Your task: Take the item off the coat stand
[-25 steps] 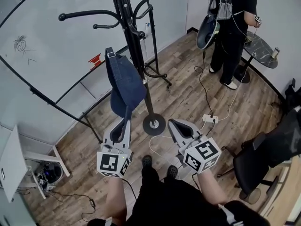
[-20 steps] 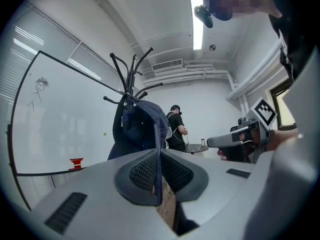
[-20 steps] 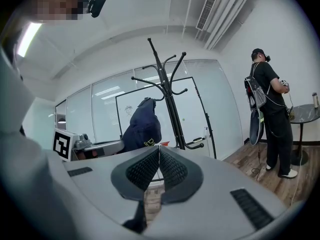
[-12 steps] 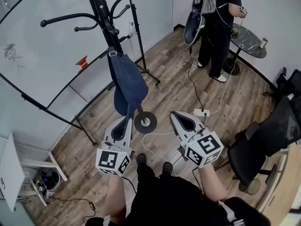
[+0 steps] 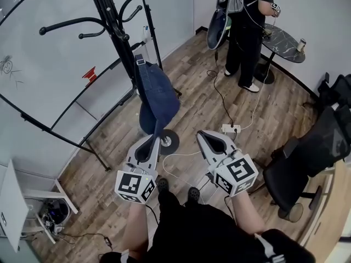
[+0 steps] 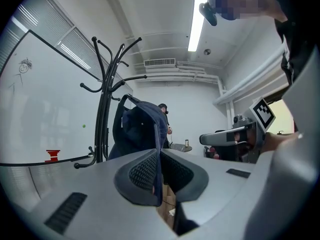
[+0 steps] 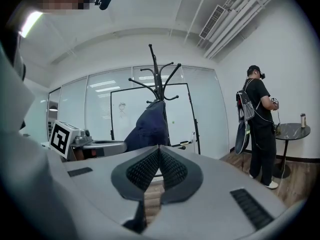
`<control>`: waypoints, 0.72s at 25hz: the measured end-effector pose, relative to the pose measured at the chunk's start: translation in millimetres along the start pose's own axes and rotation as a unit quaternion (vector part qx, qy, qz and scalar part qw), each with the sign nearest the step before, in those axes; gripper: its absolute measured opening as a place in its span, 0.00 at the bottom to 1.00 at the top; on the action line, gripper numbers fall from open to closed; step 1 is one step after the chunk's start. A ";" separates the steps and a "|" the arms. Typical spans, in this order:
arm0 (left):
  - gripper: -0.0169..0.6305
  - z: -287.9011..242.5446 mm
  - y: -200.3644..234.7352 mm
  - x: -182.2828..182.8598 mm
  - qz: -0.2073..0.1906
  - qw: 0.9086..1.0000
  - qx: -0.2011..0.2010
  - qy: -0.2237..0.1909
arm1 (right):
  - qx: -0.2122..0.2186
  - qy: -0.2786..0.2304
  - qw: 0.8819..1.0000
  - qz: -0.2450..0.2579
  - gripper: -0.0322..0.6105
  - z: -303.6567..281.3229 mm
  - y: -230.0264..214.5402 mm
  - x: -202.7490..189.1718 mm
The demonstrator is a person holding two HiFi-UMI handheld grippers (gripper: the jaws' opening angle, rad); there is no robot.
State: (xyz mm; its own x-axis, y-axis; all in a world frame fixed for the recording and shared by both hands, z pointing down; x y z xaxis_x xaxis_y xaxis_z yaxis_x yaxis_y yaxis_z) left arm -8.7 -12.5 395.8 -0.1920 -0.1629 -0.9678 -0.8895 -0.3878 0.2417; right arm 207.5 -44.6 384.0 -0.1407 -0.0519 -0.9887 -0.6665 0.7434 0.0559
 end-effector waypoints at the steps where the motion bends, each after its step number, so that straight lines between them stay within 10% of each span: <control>1: 0.07 -0.7 -0.5 -0.1 0.000 1.000 -0.001 0.001 | 0.000 0.000 1.000 0.000 0.10 0.3 0.1 -0.1; 18: 0.07 -0.3 -0.5 2.2 -0.003 1.000 -0.011 0.004 | -0.005 0.001 1.000 -0.002 0.10 -4.5 2.5 3.2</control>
State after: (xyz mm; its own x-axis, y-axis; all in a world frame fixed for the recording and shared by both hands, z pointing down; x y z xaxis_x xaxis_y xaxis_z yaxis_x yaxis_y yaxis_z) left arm -8.5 -13.0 393.5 -0.1827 -0.1672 -0.9689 -0.8818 -0.4080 0.2367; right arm 202.2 -45.9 381.6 -0.1395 -0.0555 -0.9887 -0.6736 0.7372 0.0537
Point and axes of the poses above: the fingertips, and each gripper's own axes: z backward along the fingers, y to its left, x out of its top, the point moved 8 cm from there along z, backward along the fingers, and after that the axes turned 12 degrees about z, right-handed, at the moved point
